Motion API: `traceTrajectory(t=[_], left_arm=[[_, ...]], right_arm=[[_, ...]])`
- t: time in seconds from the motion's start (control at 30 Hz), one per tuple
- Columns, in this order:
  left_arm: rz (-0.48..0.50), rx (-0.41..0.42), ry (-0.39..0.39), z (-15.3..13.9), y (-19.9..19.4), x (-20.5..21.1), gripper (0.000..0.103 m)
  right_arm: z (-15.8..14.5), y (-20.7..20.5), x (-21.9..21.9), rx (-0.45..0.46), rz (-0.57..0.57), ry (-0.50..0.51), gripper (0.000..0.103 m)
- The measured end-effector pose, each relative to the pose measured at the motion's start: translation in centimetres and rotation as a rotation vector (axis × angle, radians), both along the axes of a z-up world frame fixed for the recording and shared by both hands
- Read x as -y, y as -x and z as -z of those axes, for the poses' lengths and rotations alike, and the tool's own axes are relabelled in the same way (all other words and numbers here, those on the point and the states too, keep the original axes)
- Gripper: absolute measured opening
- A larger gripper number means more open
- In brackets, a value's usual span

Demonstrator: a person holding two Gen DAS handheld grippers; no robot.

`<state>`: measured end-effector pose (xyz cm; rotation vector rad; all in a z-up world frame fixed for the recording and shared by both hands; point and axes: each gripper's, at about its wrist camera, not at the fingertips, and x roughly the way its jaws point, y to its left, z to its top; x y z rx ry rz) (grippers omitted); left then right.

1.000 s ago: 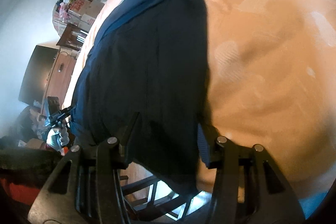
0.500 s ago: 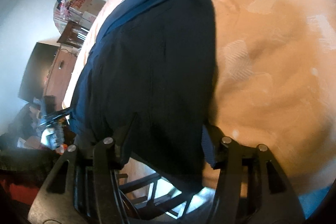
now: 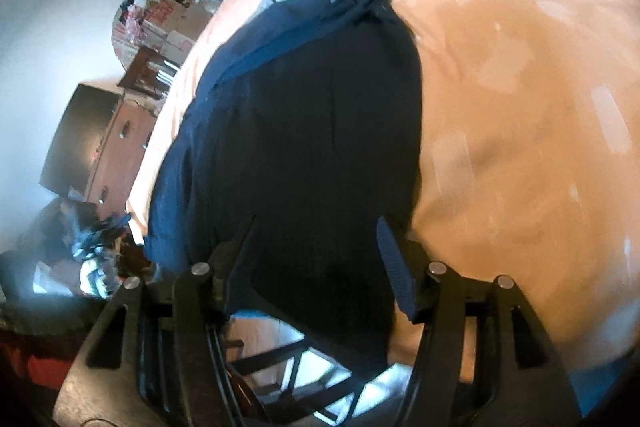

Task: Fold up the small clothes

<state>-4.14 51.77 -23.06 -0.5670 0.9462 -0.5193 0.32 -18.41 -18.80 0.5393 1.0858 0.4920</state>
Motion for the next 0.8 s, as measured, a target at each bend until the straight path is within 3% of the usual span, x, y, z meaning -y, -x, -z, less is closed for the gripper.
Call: traceTrajectory(t=[0.07,0.13,0.3,0.33,0.4,0.53,0.6,0.7,0.8], left_arm=[[-0.014,-0.031,-0.109,1.8,-2.7,0.7,0.05],[-0.018,-0.082,-0.163,3.6,-4.5,1.2,0.048],[0.076,-0.071,-0.107,3.9,-5.0,2.9,0.046],[0.109,-0.074,-0.104,4.0,-4.6,3.4,0.041],[0.171,-0.081,-0.13,4.1,-3.9,4.7,0.04],[0.171,-0.086,-0.081,4.3,-4.3,5.0,0.04],[0.178,-0.084,-0.07,4.4,-4.4,5.3,0.039],[0.185,-0.076,-0.073,4.3,-4.7,5.3,0.038],[0.162,-0.096,-0.102,4.9,-5.4,5.0,0.021]], right_arm=[[0.7,-0.8,0.7,0.002,0.036,-0.019,0.06],[1.6,-1.3,1.2,-0.015,0.056,-0.04,0.059],[2.8,-1.7,2.0,-0.042,0.072,-0.099,0.054],[2.8,-1.7,1.9,-0.045,0.061,-0.1,0.054],[3.0,-1.5,1.3,-0.061,0.016,-0.092,0.054],[3.2,-1.5,0.5,-0.087,-0.035,-0.073,0.054],[2.9,-1.2,0.0,-0.099,-0.064,-0.054,0.054],[1.7,-0.3,-0.2,-0.068,-0.069,0.071,0.05],[1.7,-0.8,0.9,-0.073,-0.004,0.129,0.048]])
